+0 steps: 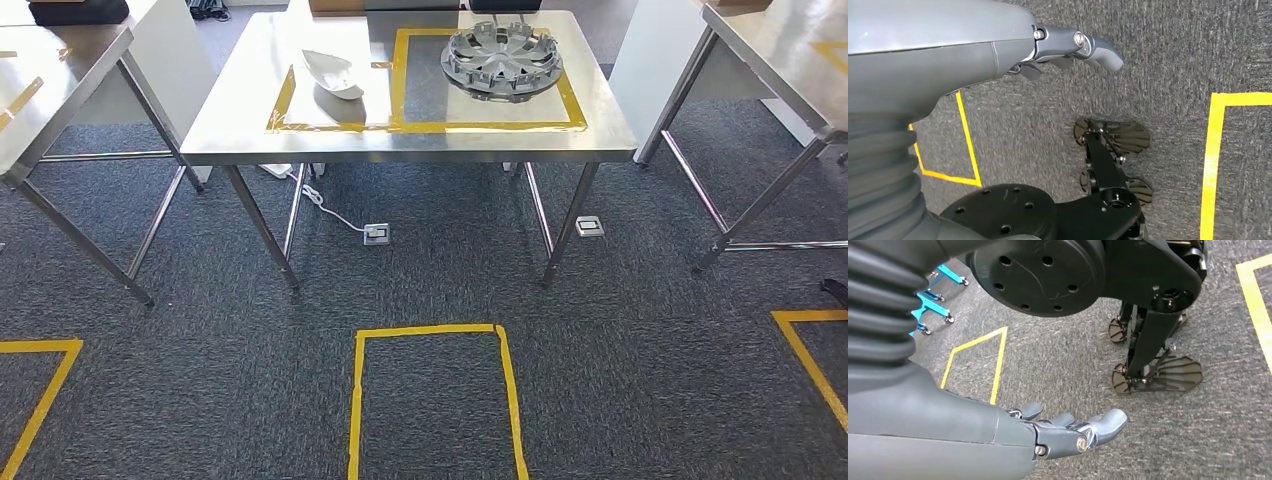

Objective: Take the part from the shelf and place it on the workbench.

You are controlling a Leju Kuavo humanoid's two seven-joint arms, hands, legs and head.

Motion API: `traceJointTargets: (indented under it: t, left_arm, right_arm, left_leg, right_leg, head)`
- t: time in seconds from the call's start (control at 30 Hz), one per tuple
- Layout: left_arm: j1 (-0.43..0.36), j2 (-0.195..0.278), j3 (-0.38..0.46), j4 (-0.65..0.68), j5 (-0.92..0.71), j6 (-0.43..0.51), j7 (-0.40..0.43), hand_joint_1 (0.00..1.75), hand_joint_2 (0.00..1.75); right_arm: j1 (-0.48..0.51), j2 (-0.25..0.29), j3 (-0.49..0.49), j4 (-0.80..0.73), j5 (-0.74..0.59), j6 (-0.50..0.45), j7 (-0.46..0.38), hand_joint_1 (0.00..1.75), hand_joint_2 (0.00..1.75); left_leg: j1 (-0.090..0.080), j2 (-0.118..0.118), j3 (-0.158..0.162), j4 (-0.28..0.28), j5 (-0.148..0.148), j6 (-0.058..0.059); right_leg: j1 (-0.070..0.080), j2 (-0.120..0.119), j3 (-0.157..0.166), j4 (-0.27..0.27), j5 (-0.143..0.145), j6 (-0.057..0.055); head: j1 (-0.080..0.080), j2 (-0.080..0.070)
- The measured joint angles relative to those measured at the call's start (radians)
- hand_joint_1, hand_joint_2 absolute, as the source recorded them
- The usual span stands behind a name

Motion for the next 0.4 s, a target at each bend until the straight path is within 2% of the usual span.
traceJointTargets:
  t: [0.4]
  left_arm:
    - [0.028,0.0,-0.032,-0.016,0.057,0.005,0.012,0.0,1.75]
  right_arm:
    - [0.04,-0.013,0.25,-0.015,-0.237,-0.037,-0.012,0.0,1.75]
  left_leg:
    - [0.0,0.0,0.0,0.0,0.0,0.0]
  right_leg:
    - [0.0,0.0,0.0,0.0,0.0,0.0]
  head:
    - [0.0,0.0]
